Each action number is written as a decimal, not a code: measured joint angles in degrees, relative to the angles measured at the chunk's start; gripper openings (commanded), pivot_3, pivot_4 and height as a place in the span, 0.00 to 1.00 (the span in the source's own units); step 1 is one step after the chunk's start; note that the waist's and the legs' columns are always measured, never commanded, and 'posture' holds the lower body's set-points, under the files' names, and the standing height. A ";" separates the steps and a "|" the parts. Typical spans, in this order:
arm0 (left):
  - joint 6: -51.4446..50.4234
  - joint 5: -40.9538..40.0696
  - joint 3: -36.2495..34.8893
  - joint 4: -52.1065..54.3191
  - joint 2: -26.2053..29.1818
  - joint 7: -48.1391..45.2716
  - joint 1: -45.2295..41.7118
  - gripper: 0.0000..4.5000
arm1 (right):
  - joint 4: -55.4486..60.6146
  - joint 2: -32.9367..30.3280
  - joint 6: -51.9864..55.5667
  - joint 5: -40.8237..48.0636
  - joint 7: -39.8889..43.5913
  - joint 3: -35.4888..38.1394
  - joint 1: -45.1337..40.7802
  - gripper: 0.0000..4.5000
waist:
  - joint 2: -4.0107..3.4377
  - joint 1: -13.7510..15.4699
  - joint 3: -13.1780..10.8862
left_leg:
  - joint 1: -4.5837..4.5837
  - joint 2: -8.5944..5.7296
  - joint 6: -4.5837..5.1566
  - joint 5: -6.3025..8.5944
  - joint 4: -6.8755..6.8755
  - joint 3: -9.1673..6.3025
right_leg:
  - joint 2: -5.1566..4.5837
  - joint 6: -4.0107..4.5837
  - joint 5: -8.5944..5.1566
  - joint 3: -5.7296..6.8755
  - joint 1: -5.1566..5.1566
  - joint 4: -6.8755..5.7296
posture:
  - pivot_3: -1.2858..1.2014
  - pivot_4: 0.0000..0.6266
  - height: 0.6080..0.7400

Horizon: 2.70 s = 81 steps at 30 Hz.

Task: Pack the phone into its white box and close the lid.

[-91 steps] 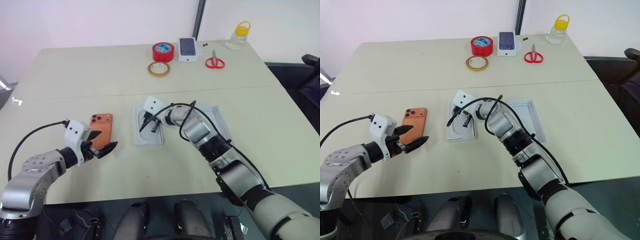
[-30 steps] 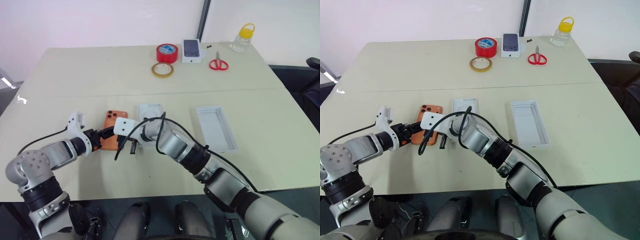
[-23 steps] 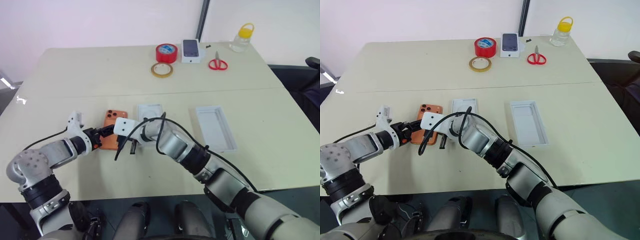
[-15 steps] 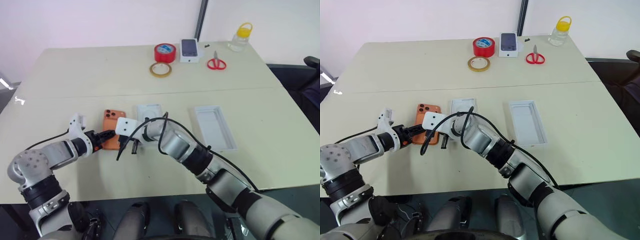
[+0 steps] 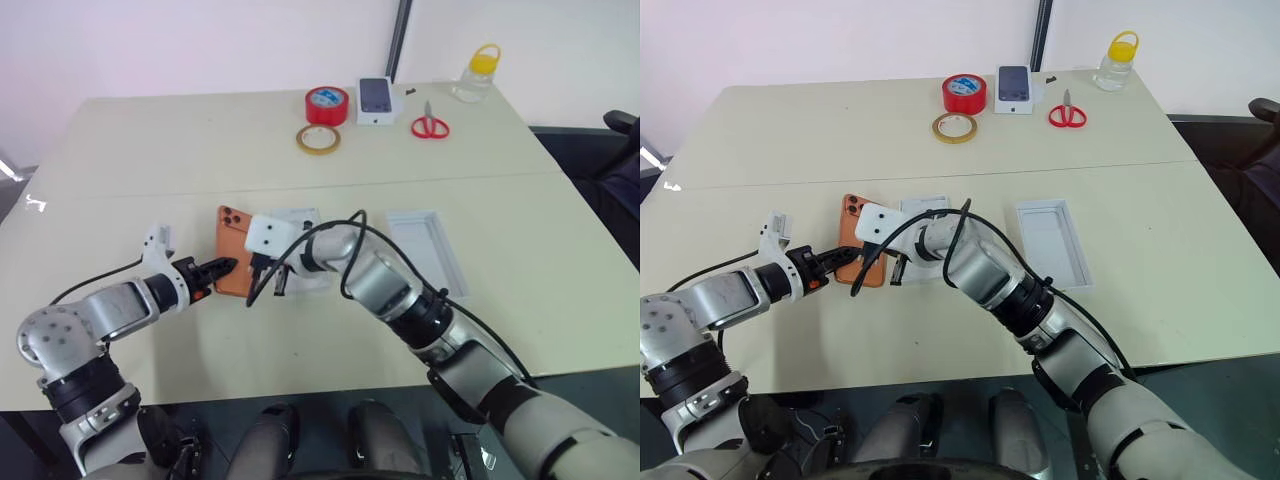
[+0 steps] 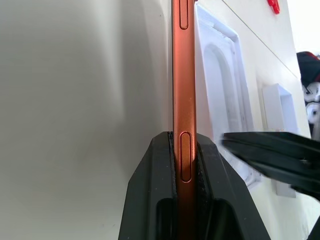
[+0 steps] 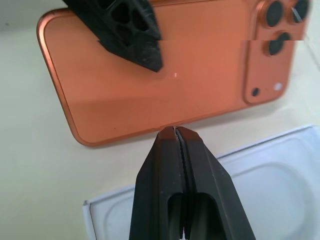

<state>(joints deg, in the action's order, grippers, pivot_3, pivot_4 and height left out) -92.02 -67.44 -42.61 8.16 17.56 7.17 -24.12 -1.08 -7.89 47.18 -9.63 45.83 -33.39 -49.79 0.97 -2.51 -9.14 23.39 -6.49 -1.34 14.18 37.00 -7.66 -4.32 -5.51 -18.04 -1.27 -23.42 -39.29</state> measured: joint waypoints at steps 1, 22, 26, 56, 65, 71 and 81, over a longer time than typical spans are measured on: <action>0.00 -0.30 -0.51 -0.29 -0.31 0.79 -0.38 0.01 | 0.77 -0.39 0.26 0.39 0.12 0.67 0.00 0.00 | 0.00 0.04 0.00 | 0.00 -0.01 0.00 0.00 0.00 0.00 | -0.01 0.00 0.00 0.00 0.00 0.01 | 0.52 0.24 1.00; 31.10 -41.72 26.74 -0.93 -4.08 34.12 2.95 0.01 | 13.23 -22.17 -2.10 8.17 4.19 12.27 7.83 0.00 | 0.23 1.48 -0.12 | 0.09 -0.02 0.03 0.01 0.05 0.11 | -0.06 -0.01 0.00 -0.09 -0.02 0.09 | 0.52 0.24 1.00; 34.35 -41.81 30.49 -0.98 -2.86 33.79 3.32 0.01 | 13.35 -22.41 -1.72 8.63 3.47 12.54 8.05 0.00 | 0.23 1.62 -0.12 | 0.10 -0.02 0.03 0.01 0.05 0.12 | -0.06 -0.01 0.00 -0.10 -0.01 0.10 | 0.52 0.24 1.00; 38.66 -41.96 37.59 2.55 10.08 27.46 0.68 0.99 | 13.17 -22.87 -1.83 8.66 2.60 12.48 8.41 0.00 | 0.22 1.73 -0.12 | 0.10 -0.03 0.03 0.01 0.02 0.11 | -0.07 -0.01 0.00 -0.10 0.00 0.16 | 0.52 0.24 1.00; 34.79 -22.39 39.62 4.58 26.15 14.73 0.73 0.46 | 10.11 -22.86 -1.24 7.84 0.94 12.05 8.33 0.00 | 0.16 1.59 -0.16 | 0.09 -0.02 0.03 0.01 -0.08 0.12 | -0.03 0.01 -0.01 -0.11 -0.04 0.15 | 0.52 0.24 1.00; 34.91 0.03 47.36 5.03 29.90 -0.22 -0.29 0.01 | 4.67 -21.96 -0.82 5.73 -0.88 9.56 7.01 0.00 | 0.15 1.82 -0.18 | 0.11 -0.04 0.03 0.01 -0.11 0.12 | -0.08 0.01 -0.01 -0.09 -0.02 0.23 | 0.52 0.24 1.00; 35.99 23.86 58.37 -4.41 22.74 -17.90 -9.70 0.01 | -2.87 -17.16 -3.24 1.04 -2.37 4.08 4.60 0.00 | 0.15 1.51 -0.18 | 0.11 -0.03 0.03 0.01 -0.13 0.11 | -0.07 0.00 -0.01 -0.07 -0.05 0.21 | 0.52 0.24 1.00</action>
<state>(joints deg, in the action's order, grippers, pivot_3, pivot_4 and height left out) -56.03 -43.58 15.75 3.75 40.30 -10.73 -33.82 -3.95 -25.05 43.95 -8.59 43.46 -29.31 -45.19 1.12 -1.00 -9.32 23.50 -6.52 -1.31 14.19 36.87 -7.55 -4.39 -5.51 -18.04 -1.34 -23.47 -39.09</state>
